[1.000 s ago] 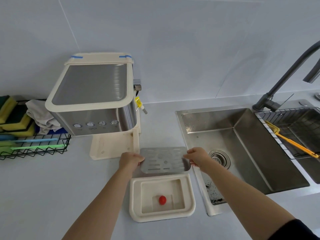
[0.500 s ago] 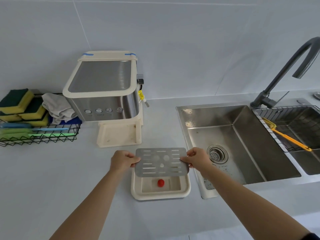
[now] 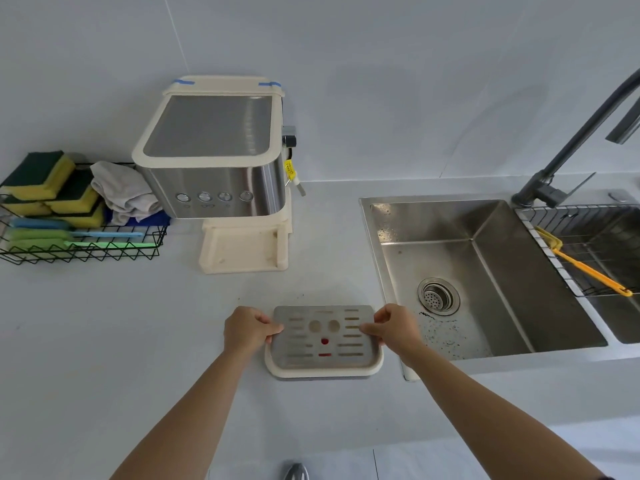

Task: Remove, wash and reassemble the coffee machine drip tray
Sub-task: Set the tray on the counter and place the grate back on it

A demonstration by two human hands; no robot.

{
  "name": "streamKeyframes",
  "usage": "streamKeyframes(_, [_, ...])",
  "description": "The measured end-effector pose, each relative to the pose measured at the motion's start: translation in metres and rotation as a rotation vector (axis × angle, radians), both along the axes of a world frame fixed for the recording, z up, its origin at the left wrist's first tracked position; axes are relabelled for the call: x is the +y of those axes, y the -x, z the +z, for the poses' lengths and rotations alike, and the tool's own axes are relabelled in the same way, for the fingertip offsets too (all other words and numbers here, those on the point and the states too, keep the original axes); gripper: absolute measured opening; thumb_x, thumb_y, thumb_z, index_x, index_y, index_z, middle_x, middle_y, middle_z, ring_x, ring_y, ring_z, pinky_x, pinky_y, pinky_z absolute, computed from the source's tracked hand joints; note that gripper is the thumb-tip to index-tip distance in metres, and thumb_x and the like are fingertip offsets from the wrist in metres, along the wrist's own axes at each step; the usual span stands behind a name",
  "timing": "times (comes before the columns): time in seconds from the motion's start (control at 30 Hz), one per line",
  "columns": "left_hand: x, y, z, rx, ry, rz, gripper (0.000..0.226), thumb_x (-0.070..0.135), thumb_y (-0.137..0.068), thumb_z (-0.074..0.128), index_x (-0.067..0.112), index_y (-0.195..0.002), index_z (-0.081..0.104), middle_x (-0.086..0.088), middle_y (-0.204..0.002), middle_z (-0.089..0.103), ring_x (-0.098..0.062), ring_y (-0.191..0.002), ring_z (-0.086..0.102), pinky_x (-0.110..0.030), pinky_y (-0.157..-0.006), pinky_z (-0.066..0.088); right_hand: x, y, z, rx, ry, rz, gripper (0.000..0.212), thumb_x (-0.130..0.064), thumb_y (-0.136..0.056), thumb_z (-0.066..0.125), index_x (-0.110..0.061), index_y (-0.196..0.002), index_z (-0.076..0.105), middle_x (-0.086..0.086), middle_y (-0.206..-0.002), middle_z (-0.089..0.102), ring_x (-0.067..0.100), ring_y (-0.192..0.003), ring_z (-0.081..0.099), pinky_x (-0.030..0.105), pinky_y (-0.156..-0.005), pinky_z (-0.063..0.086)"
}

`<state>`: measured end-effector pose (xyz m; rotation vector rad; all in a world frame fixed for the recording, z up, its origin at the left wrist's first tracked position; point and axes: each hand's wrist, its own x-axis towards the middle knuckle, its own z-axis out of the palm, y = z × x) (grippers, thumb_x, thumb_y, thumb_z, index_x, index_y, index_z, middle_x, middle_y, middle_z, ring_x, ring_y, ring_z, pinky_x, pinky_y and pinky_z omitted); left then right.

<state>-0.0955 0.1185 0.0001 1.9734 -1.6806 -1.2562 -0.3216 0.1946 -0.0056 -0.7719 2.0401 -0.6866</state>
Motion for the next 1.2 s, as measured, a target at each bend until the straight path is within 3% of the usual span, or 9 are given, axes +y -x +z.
streamKeyframes(0.13, [0.0,0.002,-0.002,-0.048,0.002,-0.023,0.024,0.016,-0.069,0.076,0.01,-0.052,0.061,0.0,-0.049,0.059,-0.015,-0.053,0.057,-0.022,-0.058,0.041,-0.002,0.002,-0.001,0.097,-0.036,0.064,0.033,-0.011,-0.07,0.078,-0.013,-0.061,0.046,0.008,-0.079,0.061,0.022,-0.076,0.059,0.038,-0.078,0.054])
streamKeyframes(0.3, [-0.001,0.006,0.0,-0.122,0.021,-0.044,0.025,0.019,-0.069,0.077,0.011,-0.053,0.06,0.001,-0.05,0.058,-0.017,-0.058,0.059,-0.024,-0.057,0.041,-0.007,0.003,0.0,0.22,-0.12,0.202,0.042,-0.018,-0.073,0.076,-0.015,-0.053,0.04,0.005,-0.066,0.053,0.016,-0.064,0.05,0.022,-0.053,0.041])
streamKeyframes(0.7, [0.001,0.004,-0.002,-0.225,0.038,-0.061,0.033,0.026,-0.069,0.077,0.017,-0.061,0.047,-0.002,-0.074,0.058,-0.021,-0.074,0.055,-0.027,-0.063,0.038,-0.002,0.002,0.0,0.251,-0.158,0.217,0.039,-0.027,-0.074,0.076,-0.014,-0.067,0.04,-0.002,-0.065,0.047,0.007,-0.056,0.041,0.019,-0.053,0.037])
streamKeyframes(0.77, [0.002,0.003,0.0,-0.225,0.04,-0.072,0.031,0.027,-0.071,0.076,0.015,-0.067,0.048,-0.003,-0.08,0.059,-0.021,-0.076,0.054,-0.028,-0.063,0.038,0.0,0.002,0.001,0.231,-0.147,0.2,0.036,-0.03,-0.075,0.074,-0.011,-0.083,0.045,0.002,-0.081,0.051,0.009,-0.065,0.044,0.021,-0.058,0.038])
streamKeyframes(0.83, [0.004,0.003,0.001,-0.175,0.044,-0.097,0.031,0.029,-0.073,0.074,0.012,-0.086,0.052,-0.003,-0.089,0.057,-0.021,-0.082,0.055,-0.028,-0.066,0.038,0.004,0.0,0.003,0.187,-0.112,0.189,0.048,-0.033,-0.077,0.072,-0.008,-0.109,0.047,0.007,-0.101,0.054,0.016,-0.085,0.05,0.024,-0.07,0.041])
streamKeyframes(0.93, [0.013,-0.001,-0.002,0.008,0.03,-0.115,0.068,0.029,-0.07,0.077,0.01,-0.126,0.042,-0.009,-0.115,0.05,-0.021,-0.099,0.051,-0.029,-0.08,0.043,0.012,-0.007,0.005,0.16,-0.019,0.245,0.07,-0.034,-0.077,0.071,-0.007,-0.132,0.036,0.01,-0.128,0.047,0.022,-0.112,0.049,0.028,-0.087,0.041])
streamKeyframes(1.0, [0.022,-0.006,-0.004,0.056,0.018,-0.143,0.089,0.029,-0.066,0.08,0.011,-0.137,0.029,-0.01,-0.134,0.04,-0.023,-0.119,0.044,-0.033,-0.096,0.041,0.02,-0.011,0.002,0.152,0.024,0.325,0.076,-0.033,-0.075,0.073,-0.011,-0.135,0.032,0.007,-0.131,0.043,0.02,-0.113,0.046,0.031,-0.094,0.042])
streamKeyframes(1.07, [0.033,-0.011,-0.007,0.061,0.004,-0.198,0.099,0.035,-0.058,0.083,0.016,-0.138,0.028,-0.004,-0.139,0.037,-0.022,-0.13,0.036,-0.038,-0.106,0.037,0.029,-0.014,-0.003,0.162,0.04,0.413,0.083,-0.036,-0.068,0.077,-0.016,-0.134,0.028,0.004,-0.129,0.044,0.016,-0.11,0.045,0.035,-0.097,0.046])
streamKeyframes(1.2, [0.049,-0.018,-0.015,0.147,0.012,-0.268,0.081,0.041,-0.039,0.081,0.034,-0.111,0.044,0.012,-0.114,0.059,-0.012,-0.108,0.057,-0.04,-0.091,0.051,0.042,-0.019,-0.013,0.095,0.072,0.465,0.118,-0.035,-0.061,0.081,-0.017,-0.147,0.004,-0.003,-0.133,0.038,0.016,-0.122,0.042,0.039,-0.104,0.044])
